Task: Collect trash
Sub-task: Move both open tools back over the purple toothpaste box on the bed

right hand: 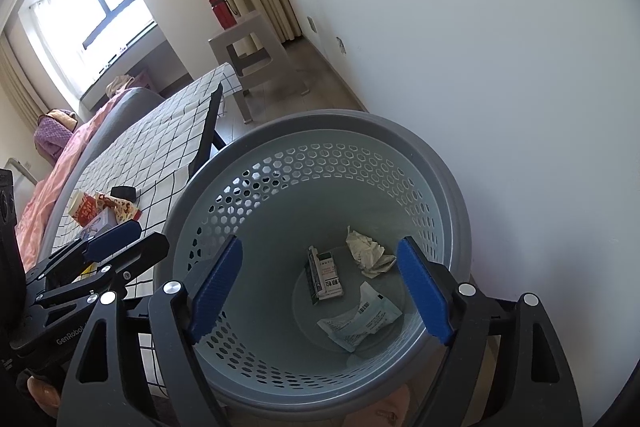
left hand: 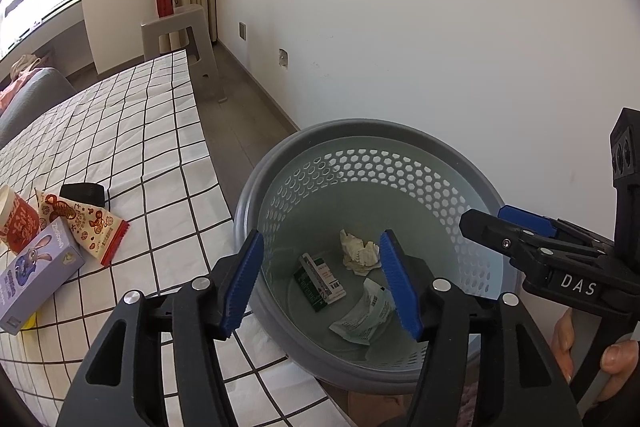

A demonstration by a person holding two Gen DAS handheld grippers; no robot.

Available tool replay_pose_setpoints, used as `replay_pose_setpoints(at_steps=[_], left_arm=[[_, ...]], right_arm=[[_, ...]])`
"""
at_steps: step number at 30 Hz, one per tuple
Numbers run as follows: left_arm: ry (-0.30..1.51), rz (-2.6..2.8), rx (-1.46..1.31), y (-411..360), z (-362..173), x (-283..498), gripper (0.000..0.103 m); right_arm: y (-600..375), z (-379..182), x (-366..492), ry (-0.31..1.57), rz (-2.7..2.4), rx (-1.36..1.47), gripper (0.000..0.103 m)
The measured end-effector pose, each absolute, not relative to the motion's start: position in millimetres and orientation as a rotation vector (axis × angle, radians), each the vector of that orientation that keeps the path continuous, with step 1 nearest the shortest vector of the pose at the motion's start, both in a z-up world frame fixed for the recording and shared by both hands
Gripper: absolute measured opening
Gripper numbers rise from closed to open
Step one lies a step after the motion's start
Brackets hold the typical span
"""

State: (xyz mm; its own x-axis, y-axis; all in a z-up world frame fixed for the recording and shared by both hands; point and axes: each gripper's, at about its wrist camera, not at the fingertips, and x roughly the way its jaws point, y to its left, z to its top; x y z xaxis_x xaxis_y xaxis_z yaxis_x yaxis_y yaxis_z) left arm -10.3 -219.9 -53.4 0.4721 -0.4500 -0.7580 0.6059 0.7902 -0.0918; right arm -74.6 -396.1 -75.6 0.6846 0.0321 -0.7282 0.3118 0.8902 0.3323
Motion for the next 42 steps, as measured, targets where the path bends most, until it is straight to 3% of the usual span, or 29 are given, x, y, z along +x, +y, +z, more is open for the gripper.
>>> replay_pose_setpoints(at_steps=[20, 42], left_arm=[[0.852, -0.558, 0.151, -168, -43, -22, 0.065], [0.814, -0.344, 0.063, -34, -22, -24, 0.069]], right_arm=[[-376, -72, -69, 0.82, -0.122, 0.419, 0.082], [-272, -51, -28, 0.821, 0.038, 0.321, 0.089]])
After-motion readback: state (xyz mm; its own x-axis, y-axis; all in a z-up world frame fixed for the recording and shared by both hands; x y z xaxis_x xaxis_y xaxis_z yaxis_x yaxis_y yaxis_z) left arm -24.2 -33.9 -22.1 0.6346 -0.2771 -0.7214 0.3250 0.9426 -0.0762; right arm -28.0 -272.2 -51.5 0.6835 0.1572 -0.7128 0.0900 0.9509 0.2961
